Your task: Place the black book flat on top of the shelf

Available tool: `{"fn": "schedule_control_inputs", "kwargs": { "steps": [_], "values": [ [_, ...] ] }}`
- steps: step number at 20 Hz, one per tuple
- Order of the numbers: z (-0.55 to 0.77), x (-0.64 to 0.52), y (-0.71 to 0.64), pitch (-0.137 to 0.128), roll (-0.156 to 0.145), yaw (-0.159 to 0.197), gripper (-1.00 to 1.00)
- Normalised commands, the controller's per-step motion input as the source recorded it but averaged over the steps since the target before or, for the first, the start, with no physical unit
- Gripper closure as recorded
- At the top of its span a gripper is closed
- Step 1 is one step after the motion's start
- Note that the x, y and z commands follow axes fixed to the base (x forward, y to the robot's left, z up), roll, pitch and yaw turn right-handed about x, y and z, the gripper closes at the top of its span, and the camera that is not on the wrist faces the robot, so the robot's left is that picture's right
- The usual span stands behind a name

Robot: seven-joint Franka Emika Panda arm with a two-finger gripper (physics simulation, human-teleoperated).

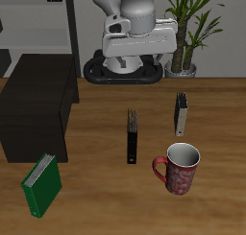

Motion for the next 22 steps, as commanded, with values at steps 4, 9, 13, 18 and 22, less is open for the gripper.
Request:
{"fn": "schedule_control_inputs", "kwargs": {
  "steps": [4, 9, 13, 18, 22],
  "values": [
    [-0.14, 0.15, -0.18, -0.007, 0.004, -0.014, -1.00],
    [-0.28, 0.22, -0.23, -0.016, -0.024, -0.019, -1.00],
    [-0.22, 0.11, -0.08, -0.014, -0.018, 0.008, -1.00],
    [-0.26, 0.07, 0.04, 0.003, -0.007, 0.006, -1.00],
    [-0.29, 0.12, 0.04, 0.007, 0.001, 0.016, -1.00]
  ]
}}
